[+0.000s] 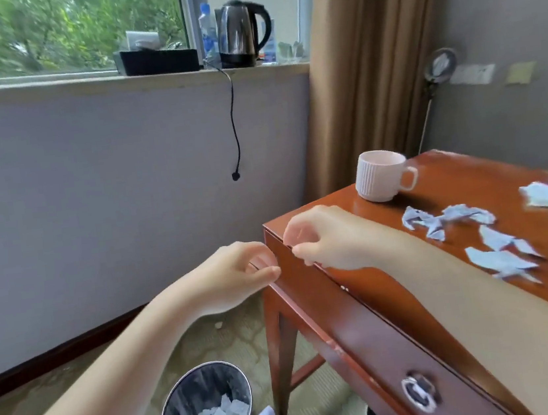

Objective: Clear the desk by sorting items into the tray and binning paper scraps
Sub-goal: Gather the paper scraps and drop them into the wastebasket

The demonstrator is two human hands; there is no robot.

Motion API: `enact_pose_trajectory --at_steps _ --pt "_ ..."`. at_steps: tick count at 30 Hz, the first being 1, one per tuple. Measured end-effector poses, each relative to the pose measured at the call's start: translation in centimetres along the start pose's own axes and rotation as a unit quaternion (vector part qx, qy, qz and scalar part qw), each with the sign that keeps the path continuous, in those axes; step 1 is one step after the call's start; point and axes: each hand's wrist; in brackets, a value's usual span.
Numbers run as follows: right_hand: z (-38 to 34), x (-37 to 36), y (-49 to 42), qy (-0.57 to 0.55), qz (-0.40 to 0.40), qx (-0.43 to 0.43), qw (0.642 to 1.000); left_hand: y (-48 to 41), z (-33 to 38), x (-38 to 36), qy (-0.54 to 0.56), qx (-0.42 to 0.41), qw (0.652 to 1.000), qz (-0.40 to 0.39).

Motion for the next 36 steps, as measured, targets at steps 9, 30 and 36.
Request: enact_pose_trajectory --at_steps 9,30,36 --pt "9.2 8.6 10.2 0.031 0.049 -0.113 0.992 -4.2 10.6 -4.3 -0.021 -0.125 0.991 -0.037" --pt "23.2 9.6 10.9 0.004 -0.016 -0.257 0.966 -14.7 18.7 -14.9 -0.078 -0.176 0.978 -0.077" --pt "22.8 9.5 10.9 0.008 0.004 -0.231 0.973 -15.3 18.6 -15.3 -0.015 -0.168 0.984 -0.064"
Point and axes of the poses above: each hand's wrist, its own y-axis away from the middle knuckle, its own x-axis out of the back of the hand, z = x × y, and after that the axes turned 2 degrees about -x, right-handed
